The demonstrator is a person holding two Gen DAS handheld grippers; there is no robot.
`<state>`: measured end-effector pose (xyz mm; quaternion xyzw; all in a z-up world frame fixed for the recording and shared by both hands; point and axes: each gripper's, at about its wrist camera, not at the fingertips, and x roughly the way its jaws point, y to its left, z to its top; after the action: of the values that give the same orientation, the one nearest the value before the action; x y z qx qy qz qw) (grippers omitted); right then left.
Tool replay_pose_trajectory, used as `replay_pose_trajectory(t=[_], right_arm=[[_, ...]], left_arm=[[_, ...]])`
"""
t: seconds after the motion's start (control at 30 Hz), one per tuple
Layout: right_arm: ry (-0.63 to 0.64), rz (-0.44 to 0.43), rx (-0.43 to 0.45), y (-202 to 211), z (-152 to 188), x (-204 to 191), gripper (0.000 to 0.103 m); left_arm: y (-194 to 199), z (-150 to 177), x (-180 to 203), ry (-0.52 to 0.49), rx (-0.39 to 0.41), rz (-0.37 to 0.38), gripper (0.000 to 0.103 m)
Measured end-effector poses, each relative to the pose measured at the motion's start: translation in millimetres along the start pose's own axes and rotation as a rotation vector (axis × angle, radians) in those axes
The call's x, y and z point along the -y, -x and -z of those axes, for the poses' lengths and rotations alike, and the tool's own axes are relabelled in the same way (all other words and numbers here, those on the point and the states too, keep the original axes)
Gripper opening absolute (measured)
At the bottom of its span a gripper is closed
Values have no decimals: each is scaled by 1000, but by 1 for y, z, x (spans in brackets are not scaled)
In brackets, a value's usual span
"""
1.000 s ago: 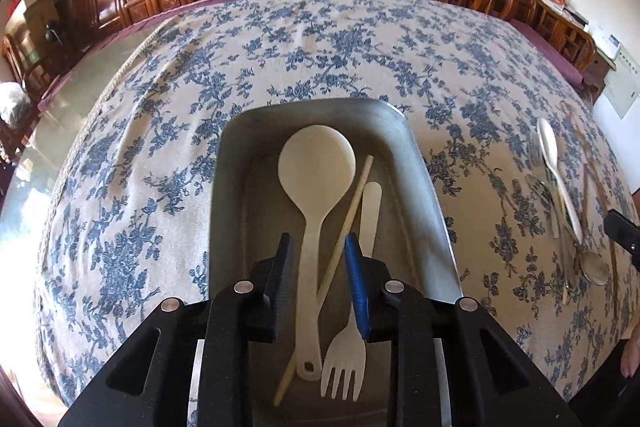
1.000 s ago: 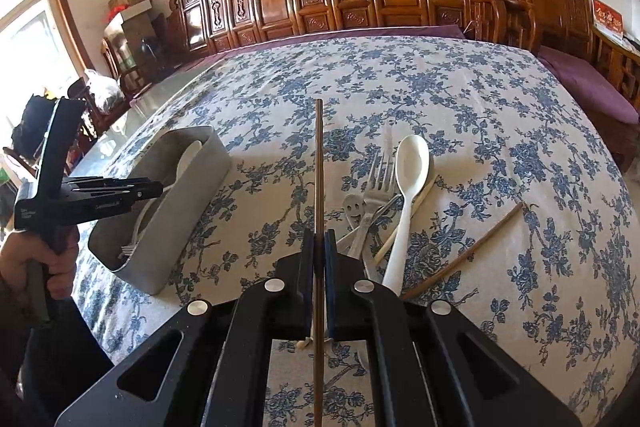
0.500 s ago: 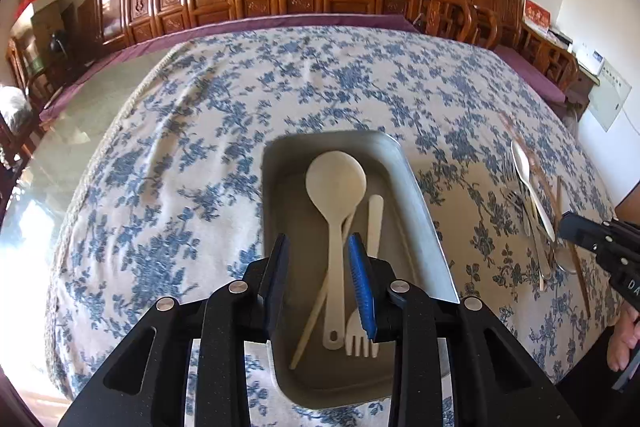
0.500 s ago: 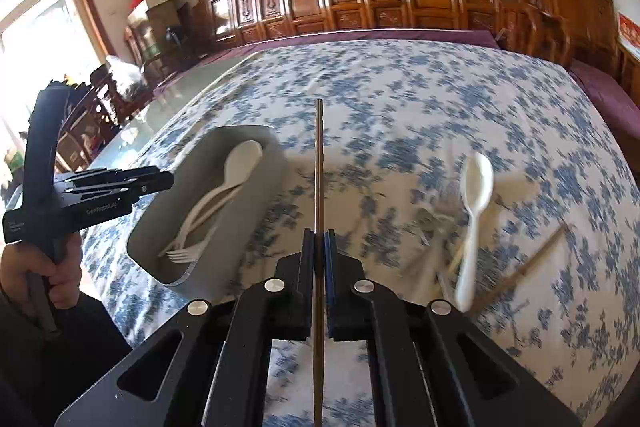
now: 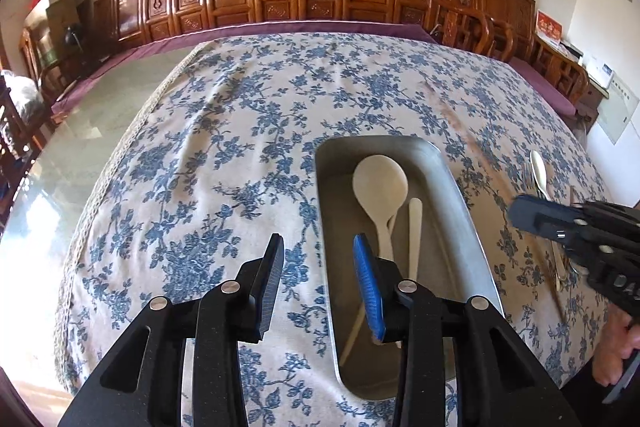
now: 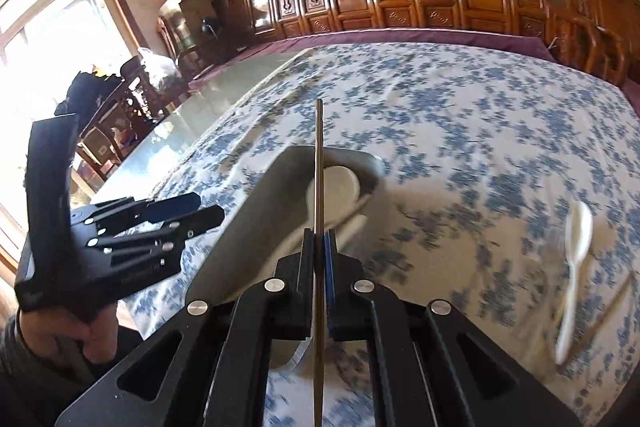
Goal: Organize utensils
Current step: 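Lower the chopstick into the tray and open the right tool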
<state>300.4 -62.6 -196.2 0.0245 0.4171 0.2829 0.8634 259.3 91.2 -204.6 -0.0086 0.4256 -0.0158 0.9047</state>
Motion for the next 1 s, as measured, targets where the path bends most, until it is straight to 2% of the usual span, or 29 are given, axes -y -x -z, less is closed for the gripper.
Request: replay_pose_trajectory(t=[0.23, 0.57, 0.73, 0.87, 1.0], right_arm=[[-24, -30, -55, -41, -8, -17, 6], [-20, 29, -138, -74, 9, -28, 6], [1, -1, -125, -73, 7, -31, 9], [33, 6, -105, -64, 4, -28, 9], [61, 40, -45, -35, 4, -14, 9]], left_arm=[[7, 0, -15, 20, 15, -19, 34], [10, -1, -29, 59, 26, -18, 34], [12, -1, -28, 57, 32, -16, 34], [12, -2, -24, 59, 31, -11, 34], [14, -5, -12, 50, 40, 5, 34]])
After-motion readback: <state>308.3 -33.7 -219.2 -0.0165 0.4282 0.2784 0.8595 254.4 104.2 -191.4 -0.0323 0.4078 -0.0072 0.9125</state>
